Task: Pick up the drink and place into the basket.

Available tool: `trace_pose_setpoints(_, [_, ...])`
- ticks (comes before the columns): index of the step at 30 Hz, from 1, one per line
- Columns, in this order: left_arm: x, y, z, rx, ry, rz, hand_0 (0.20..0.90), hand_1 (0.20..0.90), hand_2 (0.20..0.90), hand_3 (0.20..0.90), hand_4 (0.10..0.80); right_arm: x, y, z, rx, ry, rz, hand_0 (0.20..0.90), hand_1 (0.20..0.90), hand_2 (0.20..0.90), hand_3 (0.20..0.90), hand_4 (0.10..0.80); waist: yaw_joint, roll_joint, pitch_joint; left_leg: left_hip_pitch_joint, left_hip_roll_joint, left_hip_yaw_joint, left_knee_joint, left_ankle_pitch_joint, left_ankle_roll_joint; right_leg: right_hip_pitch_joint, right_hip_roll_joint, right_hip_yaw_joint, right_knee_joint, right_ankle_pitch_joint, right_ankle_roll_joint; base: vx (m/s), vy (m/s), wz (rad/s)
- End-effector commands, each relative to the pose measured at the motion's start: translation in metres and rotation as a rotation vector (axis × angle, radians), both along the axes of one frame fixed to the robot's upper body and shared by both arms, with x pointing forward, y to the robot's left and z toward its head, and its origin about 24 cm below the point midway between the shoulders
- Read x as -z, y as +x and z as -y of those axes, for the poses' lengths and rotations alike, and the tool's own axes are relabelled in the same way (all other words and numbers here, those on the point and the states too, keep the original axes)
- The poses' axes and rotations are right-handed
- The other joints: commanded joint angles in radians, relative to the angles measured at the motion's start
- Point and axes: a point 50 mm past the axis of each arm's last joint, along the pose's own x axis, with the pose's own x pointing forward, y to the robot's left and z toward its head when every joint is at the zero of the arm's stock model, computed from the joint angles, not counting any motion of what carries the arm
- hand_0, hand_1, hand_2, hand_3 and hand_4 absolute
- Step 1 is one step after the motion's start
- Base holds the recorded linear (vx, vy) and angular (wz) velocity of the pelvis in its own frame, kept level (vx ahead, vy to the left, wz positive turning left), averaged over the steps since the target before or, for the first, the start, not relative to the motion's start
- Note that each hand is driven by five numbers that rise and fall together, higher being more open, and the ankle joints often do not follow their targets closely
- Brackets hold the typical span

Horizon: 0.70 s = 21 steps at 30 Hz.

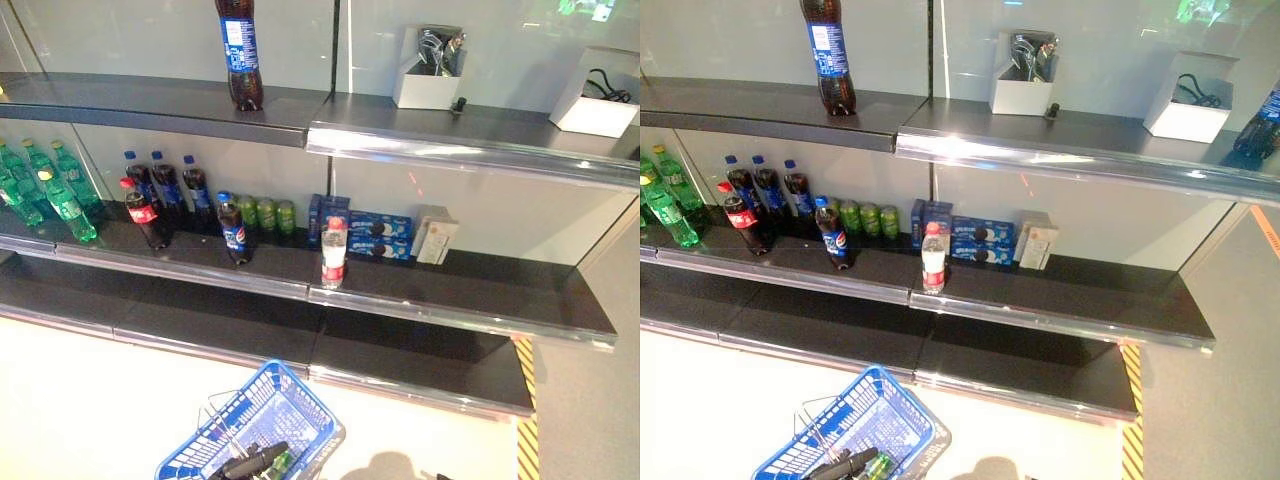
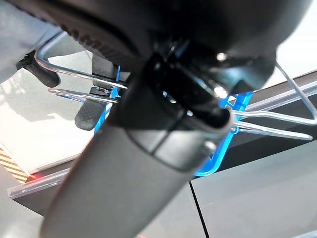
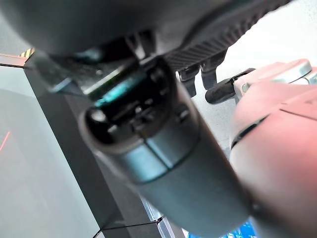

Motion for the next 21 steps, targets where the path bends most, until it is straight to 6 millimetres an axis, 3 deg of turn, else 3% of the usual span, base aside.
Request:
trace_pose_setpoints(1, [-0.0121, 0.0416, 0.0036, 0.074, -0.025, 0.202, 0.3, 0.3, 0.3, 0.2, 0.1, -0.0073, 0.0257, 0.0146, -0.043, -0.038, 0.064, 0.9, 0.9, 0.9, 0.9, 0.8, 0.023, 0.029, 0.038, 0.023, -0.065, 0.019, 0.003, -0.055, 0.064, -0.009, 0.057, -0.044, 0.034, 0.023, -0.043, 0.0, 0.0, 0.0])
trace_pose_setpoints(21, [-0.013, 0.0434, 0.0015, 0.056, -0.016, 0.209, 0.3, 0.3, 0.3, 0.2, 0.1, -0.0071, 0.0265, 0.0129, -0.06, -0.026, 0.066, 0.9, 0.9, 0.9, 0.9, 0.8, 0.027, 0.034, 0.04, 0.03, -0.065, 0.014, 0.003, -0.057, 0.066, -0.004, 0.061, -0.051, 0.048, 0.007, -0.05, 0.001, -0.014, -0.01])
